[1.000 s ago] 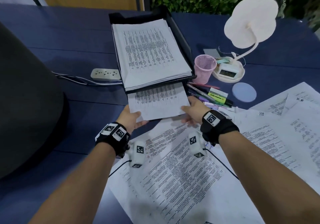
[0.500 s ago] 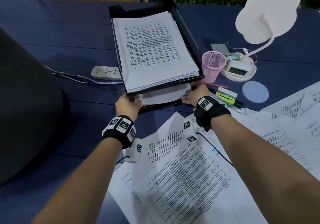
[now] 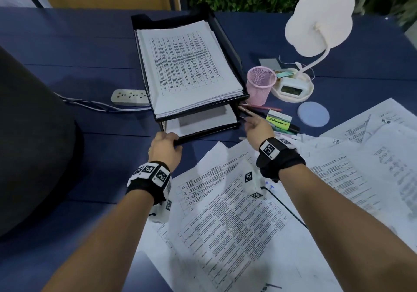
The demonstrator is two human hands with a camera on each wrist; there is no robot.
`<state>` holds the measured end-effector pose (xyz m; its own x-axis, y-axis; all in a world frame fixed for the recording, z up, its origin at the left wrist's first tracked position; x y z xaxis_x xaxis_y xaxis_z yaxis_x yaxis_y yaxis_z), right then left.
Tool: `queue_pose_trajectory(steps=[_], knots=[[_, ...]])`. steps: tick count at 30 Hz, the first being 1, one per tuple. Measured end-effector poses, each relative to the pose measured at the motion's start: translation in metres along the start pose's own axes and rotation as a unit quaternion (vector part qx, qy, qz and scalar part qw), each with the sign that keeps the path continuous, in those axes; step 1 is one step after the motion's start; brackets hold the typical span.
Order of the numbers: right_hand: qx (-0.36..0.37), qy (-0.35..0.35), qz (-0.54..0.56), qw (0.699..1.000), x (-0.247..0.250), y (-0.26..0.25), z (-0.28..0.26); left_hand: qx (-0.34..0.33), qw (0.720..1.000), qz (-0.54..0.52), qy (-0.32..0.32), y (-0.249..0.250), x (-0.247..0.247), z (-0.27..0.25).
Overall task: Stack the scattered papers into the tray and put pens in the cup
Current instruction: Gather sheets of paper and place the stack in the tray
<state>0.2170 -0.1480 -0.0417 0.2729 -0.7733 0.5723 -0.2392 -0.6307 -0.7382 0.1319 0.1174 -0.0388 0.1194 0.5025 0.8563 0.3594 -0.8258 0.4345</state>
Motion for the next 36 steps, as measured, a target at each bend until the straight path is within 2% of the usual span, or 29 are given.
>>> queue_pose_trajectory(steps=[2, 6, 9, 14, 17, 20, 23, 27, 29, 33, 36], knots=[[-0.023, 0.001, -0.003, 1.000, 0.005, 0.020, -0.015, -0.015, 1.000, -0.016, -0.003, 0.006, -0.007, -0.014], [-0.063, 0.013, -0.061, 0.996, 0.015, 0.052, -0.045, -0.054, 0.997, 0.002, -0.058, 0.024, -0.033, -0.039], [-0.082, 0.026, -0.055, 0.995, 0.022, 0.072, -0.069, -0.062, 0.991, 0.053, -0.106, 0.034, -0.054, -0.057], [-0.128, 0.030, -0.116, 0.984, 0.036, 0.097, -0.096, -0.080, 0.972, 0.129, -0.179, 0.048, -0.081, -0.088], [-0.138, -0.008, -0.137, 0.981, 0.033, 0.104, -0.110, -0.068, 0.957, 0.173, -0.221, 0.047, -0.096, -0.099], [-0.140, -0.068, -0.140, 0.978, 0.022, 0.110, -0.121, -0.069, 0.957, 0.176, -0.220, 0.050, -0.100, -0.102], [-0.097, -0.095, -0.142, 0.981, 0.014, 0.109, -0.122, -0.071, 0.961, 0.146, -0.222, 0.050, -0.102, -0.101], [-0.048, 0.000, -0.011, 0.999, 0.033, 0.099, -0.121, -0.062, 0.981, 0.010, -0.184, 0.050, -0.092, -0.100], [-0.043, 0.034, 0.004, 0.998, 0.045, 0.095, -0.118, -0.050, 0.983, -0.036, -0.171, 0.051, -0.086, -0.098], [-0.067, 0.001, -0.056, 0.996, 0.045, 0.098, -0.106, -0.041, 0.992, -0.001, -0.118, 0.051, -0.070, -0.082], [-0.102, -0.034, -0.108, 0.988, 0.036, 0.105, -0.100, -0.023, 0.985, 0.081, -0.153, 0.044, -0.074, -0.076]])
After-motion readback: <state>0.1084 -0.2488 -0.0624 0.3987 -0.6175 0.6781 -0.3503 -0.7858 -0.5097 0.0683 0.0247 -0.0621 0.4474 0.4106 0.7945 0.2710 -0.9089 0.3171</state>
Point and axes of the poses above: each hand's wrist, its own z-axis towards the middle knuckle, its own x-axis out of the back of the hand, y = z × x, the point moved 8 cm from there along z, towards the middle knuckle, and after that the axes turned 6 degrees about -y, right-handed, at the moved point
